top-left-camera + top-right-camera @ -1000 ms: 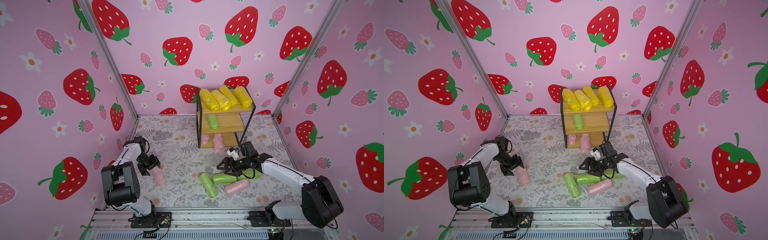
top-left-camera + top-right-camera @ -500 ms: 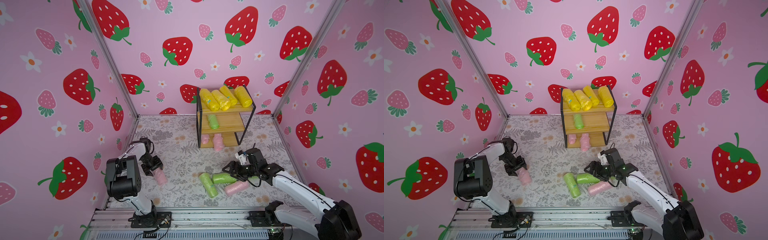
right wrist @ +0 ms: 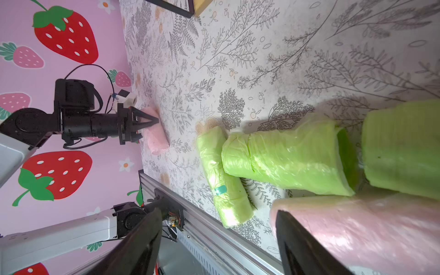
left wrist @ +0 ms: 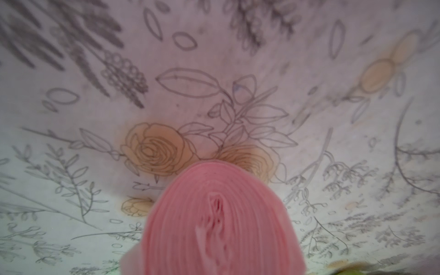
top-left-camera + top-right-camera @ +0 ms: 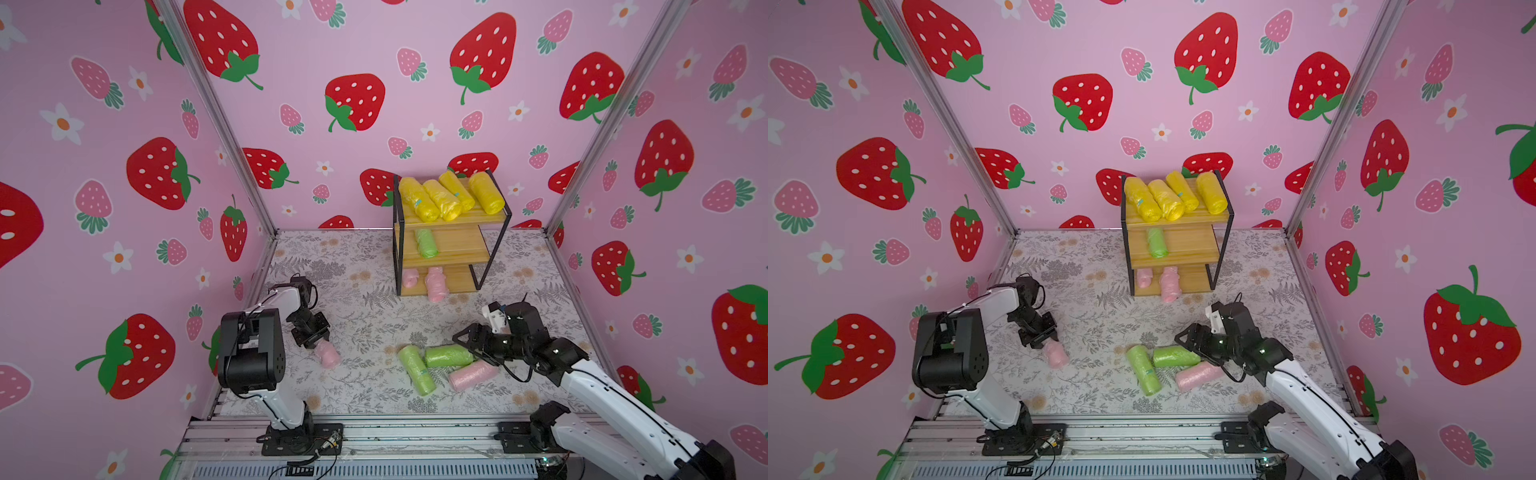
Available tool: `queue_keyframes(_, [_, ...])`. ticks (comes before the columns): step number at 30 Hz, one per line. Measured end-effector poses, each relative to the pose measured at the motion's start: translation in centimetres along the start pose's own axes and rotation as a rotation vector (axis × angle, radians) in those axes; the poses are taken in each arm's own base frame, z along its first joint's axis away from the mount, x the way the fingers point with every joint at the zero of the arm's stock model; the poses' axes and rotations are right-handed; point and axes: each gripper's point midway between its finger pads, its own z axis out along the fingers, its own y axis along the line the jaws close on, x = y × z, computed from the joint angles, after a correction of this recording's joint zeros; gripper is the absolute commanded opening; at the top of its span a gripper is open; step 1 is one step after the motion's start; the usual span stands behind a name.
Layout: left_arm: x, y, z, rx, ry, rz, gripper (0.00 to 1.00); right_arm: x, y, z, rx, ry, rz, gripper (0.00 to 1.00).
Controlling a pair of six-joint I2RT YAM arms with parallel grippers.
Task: Sort the rolls of trash bags by color and place them on the shelf
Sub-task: Pick up the roll of trash bags from the center of the board.
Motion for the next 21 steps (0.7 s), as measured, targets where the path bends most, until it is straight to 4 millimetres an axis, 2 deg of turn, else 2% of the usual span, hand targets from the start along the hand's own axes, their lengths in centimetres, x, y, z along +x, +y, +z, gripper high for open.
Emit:
queue_keyframes(3, [0.7,-0.8,-1.3,0.066,-0.044,-0.005,0.00,-0.1,0.2,-0.8,-0.011,-0.033,-0.007,0.87])
queue_keyframes(8, [2.0,-2.8,-5.2,0.228,-0.161,-0.017,0.00,0.2,-0.3,-1.1,0.017,-0.027,-0.013,1.00])
queue_keyframes(13, [4.7,-4.5,-8.4,0.410,-0.265,-0.018,0.00,0.5,0.3,-1.5,0.010,-0.008,-0.024,1.00])
queue_keyframes(17, [6.9,-5.1,-9.3,0.535,-0.297,-0.052,0.00,1.5,1.7,-1.3,-0.026,0.024,-0.055,0.99])
queue_keyframes(21, [8.5,-5.3,-9.2,0.631,-0.290,-0.113,0.00,3.8,4.2,-0.5,-0.068,0.082,-0.126,1.00])
